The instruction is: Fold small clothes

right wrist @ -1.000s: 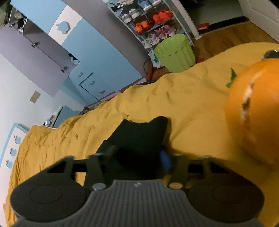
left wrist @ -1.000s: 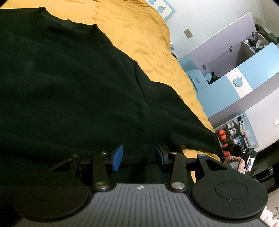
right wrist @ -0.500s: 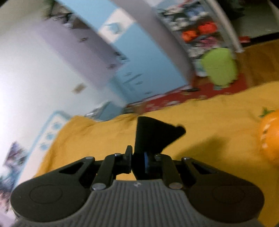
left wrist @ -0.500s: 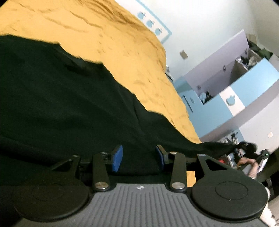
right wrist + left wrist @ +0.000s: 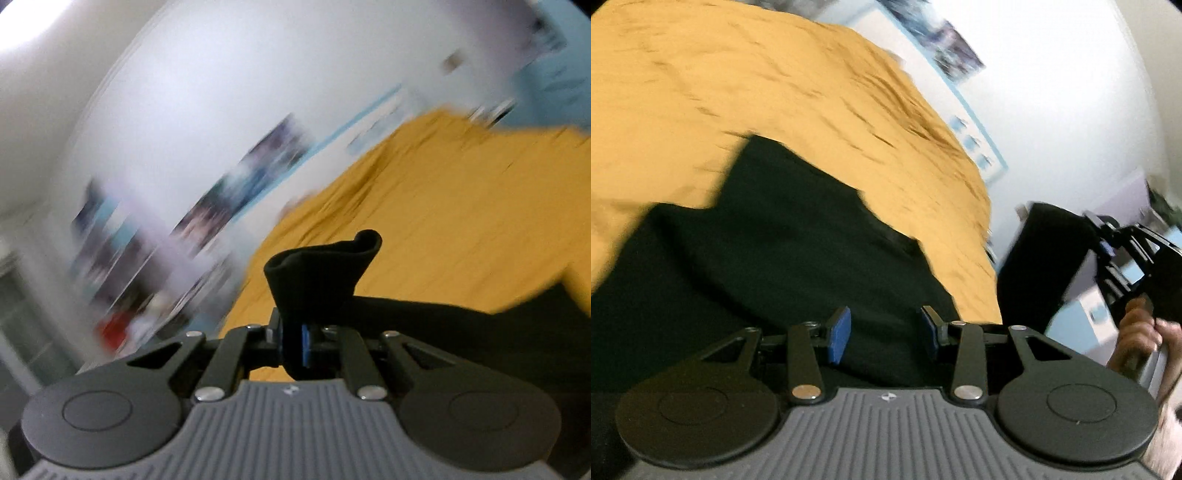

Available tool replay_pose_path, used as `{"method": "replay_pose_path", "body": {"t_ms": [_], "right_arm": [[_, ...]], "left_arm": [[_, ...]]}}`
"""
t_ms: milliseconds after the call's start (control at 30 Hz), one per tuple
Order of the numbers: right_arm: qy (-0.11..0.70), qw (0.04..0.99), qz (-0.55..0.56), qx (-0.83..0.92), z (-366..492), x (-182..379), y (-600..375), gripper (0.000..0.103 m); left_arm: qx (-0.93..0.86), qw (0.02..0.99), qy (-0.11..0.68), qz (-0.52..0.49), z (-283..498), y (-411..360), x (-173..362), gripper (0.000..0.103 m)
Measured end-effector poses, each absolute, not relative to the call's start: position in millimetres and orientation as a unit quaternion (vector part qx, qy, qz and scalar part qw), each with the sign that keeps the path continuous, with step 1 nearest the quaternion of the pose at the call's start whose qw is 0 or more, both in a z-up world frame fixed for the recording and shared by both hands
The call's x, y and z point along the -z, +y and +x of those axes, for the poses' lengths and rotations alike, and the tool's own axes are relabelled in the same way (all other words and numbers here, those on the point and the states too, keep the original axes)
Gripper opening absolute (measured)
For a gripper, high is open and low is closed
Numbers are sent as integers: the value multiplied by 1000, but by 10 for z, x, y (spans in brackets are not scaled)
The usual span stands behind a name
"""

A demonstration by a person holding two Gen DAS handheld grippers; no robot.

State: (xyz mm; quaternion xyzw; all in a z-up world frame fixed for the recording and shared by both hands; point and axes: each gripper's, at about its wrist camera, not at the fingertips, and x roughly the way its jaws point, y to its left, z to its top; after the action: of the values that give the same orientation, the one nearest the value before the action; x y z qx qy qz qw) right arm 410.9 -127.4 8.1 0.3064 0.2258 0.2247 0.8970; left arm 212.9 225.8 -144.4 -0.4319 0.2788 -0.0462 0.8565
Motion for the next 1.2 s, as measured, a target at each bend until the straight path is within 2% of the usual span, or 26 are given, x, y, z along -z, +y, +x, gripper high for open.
{"method": "replay_pose_path", "body": {"t_ms": [67,133,167,200,367,567,733,1067,1200], "right_arm": [[269,880,293,-261,4102,200,-788,5],[326,850,285,-300,4127,559,-343,24],[351,840,281,-304,4142,730,-198,49],[374,835,275,-295,4157,875,-109,57],[386,831,317,-246,4157,1025,-548,55],[346,868,323,-148,4066,881,-1941,59],[339,869,346,-99,3928,1039,-2821,59],[386,805,445,-73,3933,1622,-3198,58],[399,775,485,-76,3853,1747,-3176,58]], "left_arm": [[23,850,282,-444,2083,2430,1541,46],[10,847,285,-448,2072,2548,1605,46],[4,847,286,-448,2069,2576,1631,46],[1,846,287,-450,2054,2619,1663,46],[-8,844,291,-451,2121,2672,1755,46],[-31,839,280,-466,2393,2667,1796,48],[-97,821,304,-473,2716,2661,1963,48],[-127,807,294,-497,2783,2672,2084,51],[-132,811,285,-493,2730,2657,2084,41]]}}
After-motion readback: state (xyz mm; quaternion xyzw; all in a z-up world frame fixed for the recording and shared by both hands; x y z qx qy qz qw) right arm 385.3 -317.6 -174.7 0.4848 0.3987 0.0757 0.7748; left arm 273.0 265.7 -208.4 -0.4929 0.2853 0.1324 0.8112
